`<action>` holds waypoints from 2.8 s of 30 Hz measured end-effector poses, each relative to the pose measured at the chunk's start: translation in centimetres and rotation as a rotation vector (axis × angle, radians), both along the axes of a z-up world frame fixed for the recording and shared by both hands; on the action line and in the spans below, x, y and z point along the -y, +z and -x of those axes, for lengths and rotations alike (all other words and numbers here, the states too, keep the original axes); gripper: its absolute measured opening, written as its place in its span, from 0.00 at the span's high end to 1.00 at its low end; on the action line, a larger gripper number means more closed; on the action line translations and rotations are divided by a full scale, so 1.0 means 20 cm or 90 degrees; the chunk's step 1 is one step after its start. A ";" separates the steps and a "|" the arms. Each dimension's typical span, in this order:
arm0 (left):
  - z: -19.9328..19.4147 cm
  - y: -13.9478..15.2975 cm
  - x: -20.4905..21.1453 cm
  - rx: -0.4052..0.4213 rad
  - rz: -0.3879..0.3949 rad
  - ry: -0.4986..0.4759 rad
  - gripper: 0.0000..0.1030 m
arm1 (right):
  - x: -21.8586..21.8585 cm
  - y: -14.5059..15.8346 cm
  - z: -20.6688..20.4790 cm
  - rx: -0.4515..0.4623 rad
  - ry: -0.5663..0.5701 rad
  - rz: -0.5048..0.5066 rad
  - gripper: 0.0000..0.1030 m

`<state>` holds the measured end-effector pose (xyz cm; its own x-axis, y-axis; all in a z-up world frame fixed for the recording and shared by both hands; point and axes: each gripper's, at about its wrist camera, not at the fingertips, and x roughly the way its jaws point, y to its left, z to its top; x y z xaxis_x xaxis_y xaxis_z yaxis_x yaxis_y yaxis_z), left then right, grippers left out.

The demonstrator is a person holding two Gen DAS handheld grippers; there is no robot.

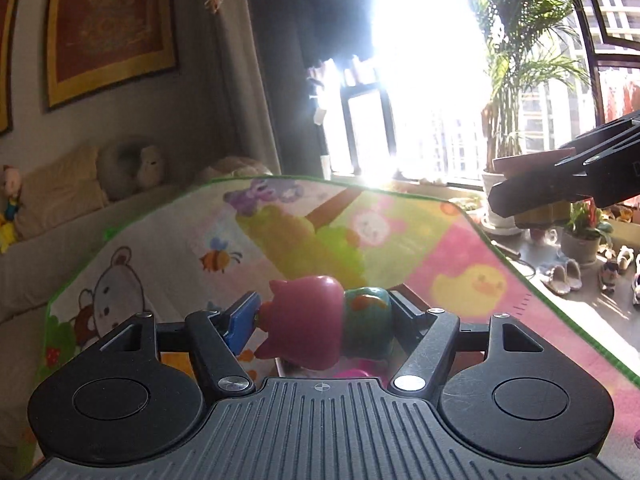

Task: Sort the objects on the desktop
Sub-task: 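Lower the pig toy and yellow cup into the pink box and open both grippers, then move the right gripper toward the white battery holder and bottle, then grasp the white red-capped bottle with the right gripper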

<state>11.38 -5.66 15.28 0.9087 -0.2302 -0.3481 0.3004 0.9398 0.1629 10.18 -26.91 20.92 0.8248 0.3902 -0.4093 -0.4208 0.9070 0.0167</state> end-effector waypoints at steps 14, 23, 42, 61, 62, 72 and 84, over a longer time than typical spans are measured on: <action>0.10 -0.39 -0.38 -0.122 0.023 0.097 0.06 | -0.10 -0.36 -0.38 -0.145 -0.036 0.009 0.39; 0.34 -0.61 -0.54 -0.149 -0.001 0.156 0.03 | -0.26 -0.43 -0.39 -0.191 -0.021 0.048 0.39; 0.38 -0.69 -0.77 -0.168 0.120 0.234 0.01 | -1.18 -0.49 -0.82 -0.320 0.097 0.092 0.30; 0.42 -0.69 -0.83 -0.193 0.127 0.234 0.00 | -1.40 -0.87 -0.70 -0.439 0.169 0.237 0.71; 0.43 -0.69 -0.83 -0.193 0.125 0.233 0.00 | -1.38 -0.86 -0.64 -0.458 0.194 0.234 0.71; 0.47 -0.64 -0.69 -0.182 0.104 0.191 0.00 | -1.26 -0.68 -0.71 -0.321 0.120 0.262 0.63; 0.48 -0.68 -0.60 -0.196 0.087 0.150 0.00 | -1.39 -0.86 -0.70 -0.327 0.155 0.361 0.68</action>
<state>1.72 6.40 1.70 0.8006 -0.0907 -0.5922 0.0895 0.9955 -0.0315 24.09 0.82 3.65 0.3981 0.1536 -0.9044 -0.6731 0.7187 -0.1742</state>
